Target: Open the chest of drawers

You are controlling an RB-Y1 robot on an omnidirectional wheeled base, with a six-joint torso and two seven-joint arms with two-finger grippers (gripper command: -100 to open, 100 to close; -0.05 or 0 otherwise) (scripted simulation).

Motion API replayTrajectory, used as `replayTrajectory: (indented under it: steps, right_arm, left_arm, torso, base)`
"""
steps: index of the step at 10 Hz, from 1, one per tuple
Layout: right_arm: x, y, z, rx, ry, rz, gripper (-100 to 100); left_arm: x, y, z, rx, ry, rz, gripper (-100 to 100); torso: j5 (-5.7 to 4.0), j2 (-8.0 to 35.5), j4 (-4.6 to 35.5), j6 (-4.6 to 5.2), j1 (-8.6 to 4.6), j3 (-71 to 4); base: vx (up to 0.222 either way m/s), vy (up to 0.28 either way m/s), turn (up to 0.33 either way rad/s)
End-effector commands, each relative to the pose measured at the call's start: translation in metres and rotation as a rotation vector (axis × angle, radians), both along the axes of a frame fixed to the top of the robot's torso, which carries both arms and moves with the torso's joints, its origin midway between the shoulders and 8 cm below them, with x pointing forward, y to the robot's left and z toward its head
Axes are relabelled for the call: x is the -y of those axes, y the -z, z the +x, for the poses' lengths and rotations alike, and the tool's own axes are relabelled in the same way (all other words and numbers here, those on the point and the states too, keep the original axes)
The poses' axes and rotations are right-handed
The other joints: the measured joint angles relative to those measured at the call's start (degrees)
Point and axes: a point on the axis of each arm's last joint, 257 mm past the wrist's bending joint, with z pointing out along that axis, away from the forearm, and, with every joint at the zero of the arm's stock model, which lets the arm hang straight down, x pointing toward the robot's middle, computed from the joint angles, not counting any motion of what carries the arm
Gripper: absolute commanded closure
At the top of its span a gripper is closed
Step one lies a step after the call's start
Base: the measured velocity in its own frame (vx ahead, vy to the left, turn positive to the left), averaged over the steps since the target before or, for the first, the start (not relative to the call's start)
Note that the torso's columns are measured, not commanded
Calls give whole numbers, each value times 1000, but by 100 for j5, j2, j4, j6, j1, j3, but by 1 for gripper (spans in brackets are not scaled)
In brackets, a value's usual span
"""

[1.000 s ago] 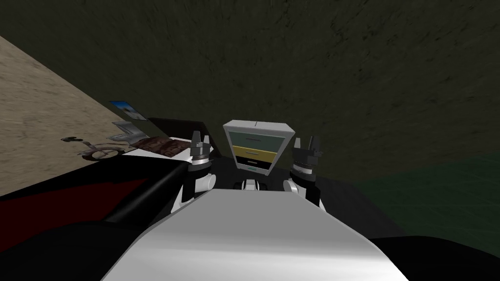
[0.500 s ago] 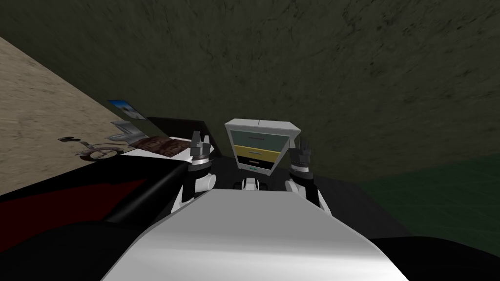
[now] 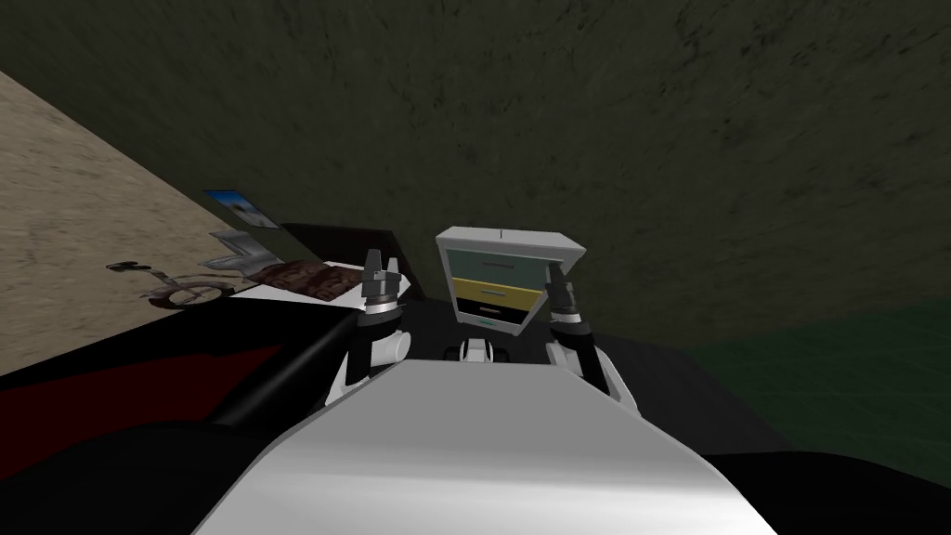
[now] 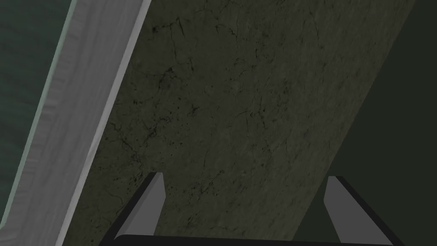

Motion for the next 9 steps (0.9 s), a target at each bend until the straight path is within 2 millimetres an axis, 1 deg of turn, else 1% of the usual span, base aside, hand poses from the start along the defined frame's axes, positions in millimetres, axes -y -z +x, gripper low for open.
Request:
replayTrajectory:
  steps: [1,4,5,6,8,9]
  right_arm:
    - [2,19,12,-50,85,-158,-100]
    - [8,41,28,-105,190,-342,-100]
    - [8,41,28,-104,193,-350,-100]
    - [11,49,33,-123,231,-419,-100]
    - [21,65,44,-161,303,-546,-100]
    - [21,66,44,-159,310,-562,-100]
  left_arm:
    - [0,0,0,0,0,0,0]
    - [0,0,0,0,0,0,0]
    - [0,0,0,0,0,0,0]
    - [0,0,0,0,0,0,0]
    - [0,0,0,0,0,0,0]
    - [0,0,0,0,0,0,0]
  torso:
    - [1,8,2,0,2,4]
    - [0,0,0,0,-2,-1]
    - [-1,1,0,0,-4,0]
    - [-5,7,2,0,-19,3]
    - [-1,-2,0,0,-1,-1]
    - [2,1,0,0,6,0]
  base:
    - [13,147,-10]
    - [36,157,-10]
    - [21,106,-5]
    - [12,94,-2]
    - [41,130,-11]
    - [6,113,-5]
